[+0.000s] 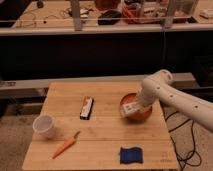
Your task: Place the bottle in the ceramic bowl
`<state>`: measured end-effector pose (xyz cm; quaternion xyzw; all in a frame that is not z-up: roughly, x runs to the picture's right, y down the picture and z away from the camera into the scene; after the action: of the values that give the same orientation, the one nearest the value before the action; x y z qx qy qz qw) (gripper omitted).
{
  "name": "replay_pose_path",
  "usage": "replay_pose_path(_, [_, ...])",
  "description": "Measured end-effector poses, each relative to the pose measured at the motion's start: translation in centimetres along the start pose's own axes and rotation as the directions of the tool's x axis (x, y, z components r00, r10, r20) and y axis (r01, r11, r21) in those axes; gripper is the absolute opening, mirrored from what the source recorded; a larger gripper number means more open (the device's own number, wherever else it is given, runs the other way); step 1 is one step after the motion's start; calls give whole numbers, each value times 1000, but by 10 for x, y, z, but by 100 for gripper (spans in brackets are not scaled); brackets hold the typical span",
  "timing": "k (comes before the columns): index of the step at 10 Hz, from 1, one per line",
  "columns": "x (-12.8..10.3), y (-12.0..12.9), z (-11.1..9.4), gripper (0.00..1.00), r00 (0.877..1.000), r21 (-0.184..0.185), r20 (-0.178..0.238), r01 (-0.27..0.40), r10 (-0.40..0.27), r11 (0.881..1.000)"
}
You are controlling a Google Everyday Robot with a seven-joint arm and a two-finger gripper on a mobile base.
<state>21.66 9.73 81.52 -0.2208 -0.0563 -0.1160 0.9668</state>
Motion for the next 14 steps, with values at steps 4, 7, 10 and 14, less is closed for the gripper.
replay_pose_path(4, [0, 1, 2, 27, 1000, -12, 0, -9, 9, 1000])
replay_pose_path(7, [0, 1, 3, 27, 1000, -23, -1, -19, 19, 1000])
replay_pose_path(10, [2, 2, 4, 27, 1000, -36, -2, -30, 30, 999])
replay_pose_path(14, [4, 5, 4, 30, 999, -50, 4, -45, 45, 998])
